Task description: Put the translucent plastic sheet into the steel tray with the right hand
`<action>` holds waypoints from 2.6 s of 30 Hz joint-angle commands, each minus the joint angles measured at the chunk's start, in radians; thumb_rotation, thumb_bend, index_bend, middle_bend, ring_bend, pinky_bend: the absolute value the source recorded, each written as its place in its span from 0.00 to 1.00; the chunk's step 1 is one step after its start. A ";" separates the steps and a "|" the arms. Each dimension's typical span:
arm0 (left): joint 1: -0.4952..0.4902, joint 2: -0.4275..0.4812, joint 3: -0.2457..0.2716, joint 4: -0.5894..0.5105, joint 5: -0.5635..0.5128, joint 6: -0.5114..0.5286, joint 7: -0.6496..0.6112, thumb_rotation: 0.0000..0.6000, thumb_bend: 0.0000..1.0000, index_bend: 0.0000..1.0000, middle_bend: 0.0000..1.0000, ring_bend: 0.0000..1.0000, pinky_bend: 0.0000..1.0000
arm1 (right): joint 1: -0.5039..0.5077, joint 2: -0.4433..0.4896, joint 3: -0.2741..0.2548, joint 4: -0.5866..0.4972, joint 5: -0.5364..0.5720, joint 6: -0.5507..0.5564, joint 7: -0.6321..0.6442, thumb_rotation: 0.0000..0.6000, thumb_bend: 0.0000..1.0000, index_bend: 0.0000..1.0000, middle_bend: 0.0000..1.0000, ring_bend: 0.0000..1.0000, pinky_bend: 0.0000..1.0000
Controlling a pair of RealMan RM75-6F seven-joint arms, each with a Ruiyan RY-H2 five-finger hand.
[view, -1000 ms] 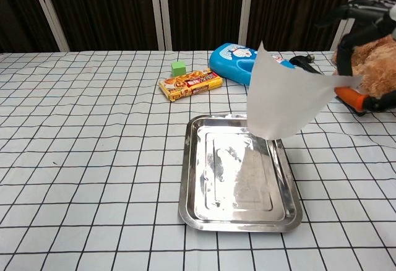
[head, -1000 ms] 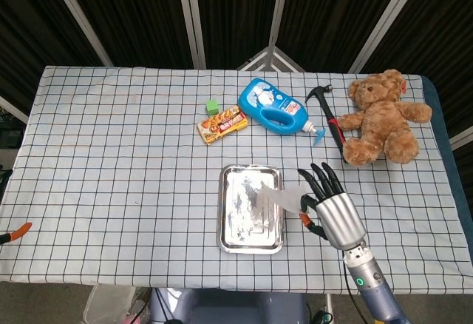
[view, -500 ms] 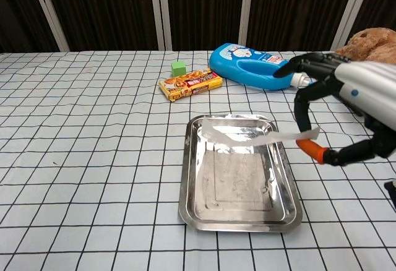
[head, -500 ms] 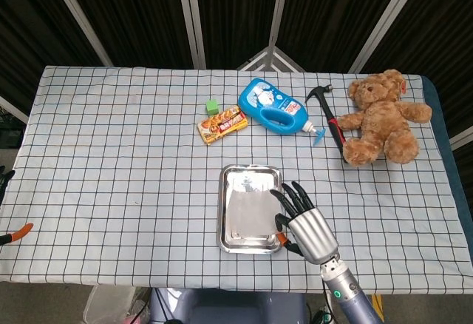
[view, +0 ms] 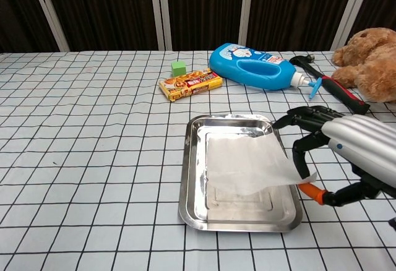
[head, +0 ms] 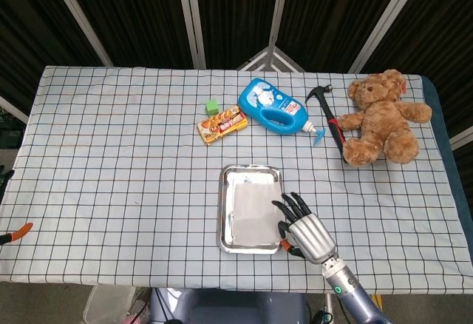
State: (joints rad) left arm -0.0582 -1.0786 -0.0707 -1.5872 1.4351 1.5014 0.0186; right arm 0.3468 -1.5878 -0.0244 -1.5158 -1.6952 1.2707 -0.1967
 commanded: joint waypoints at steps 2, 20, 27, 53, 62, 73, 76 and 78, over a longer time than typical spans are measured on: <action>0.000 0.001 0.000 0.001 -0.001 -0.001 -0.002 1.00 0.00 0.00 0.00 0.00 0.00 | 0.003 -0.021 -0.002 0.013 0.006 -0.006 -0.009 1.00 0.50 0.66 0.17 0.00 0.00; 0.000 0.002 0.000 -0.002 -0.002 -0.001 -0.004 1.00 0.00 0.00 0.00 0.00 0.00 | 0.013 -0.091 0.032 0.053 0.057 -0.016 -0.083 1.00 0.50 0.66 0.17 0.00 0.00; 0.000 0.003 -0.001 -0.003 -0.005 -0.003 -0.006 1.00 0.00 0.00 0.00 0.00 0.00 | 0.016 -0.113 0.052 0.056 0.091 -0.022 -0.123 1.00 0.50 0.66 0.17 0.00 0.00; 0.000 0.005 -0.001 -0.006 -0.005 -0.005 -0.011 1.00 0.00 0.00 0.00 0.00 0.00 | 0.015 -0.124 0.035 -0.024 0.060 0.017 -0.180 1.00 0.45 0.20 0.12 0.00 0.00; 0.000 0.006 0.000 -0.006 -0.003 -0.006 -0.017 1.00 0.00 0.00 0.00 0.00 0.00 | 0.004 -0.065 0.039 -0.056 0.050 0.050 -0.184 1.00 0.44 0.19 0.12 0.00 0.00; 0.002 0.005 0.004 -0.006 0.008 0.004 -0.009 1.00 0.00 0.00 0.00 0.00 0.00 | -0.087 0.231 0.018 -0.079 0.061 0.164 -0.196 1.00 0.44 0.16 0.09 0.00 0.00; 0.003 0.002 0.006 -0.004 0.013 0.008 -0.003 1.00 0.00 0.00 0.00 0.00 0.00 | -0.134 0.318 0.011 -0.067 0.080 0.218 -0.155 1.00 0.44 0.11 0.05 0.00 0.00; 0.003 -0.001 0.007 -0.002 0.016 0.010 0.005 1.00 0.00 0.00 0.00 0.00 0.00 | -0.186 0.380 0.008 -0.064 0.126 0.262 -0.100 1.00 0.44 0.06 0.01 0.00 0.00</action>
State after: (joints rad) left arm -0.0551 -1.0776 -0.0640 -1.5904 1.4498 1.5102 0.0209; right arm 0.2229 -1.2780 -0.0069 -1.5856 -1.6170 1.4756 -0.3567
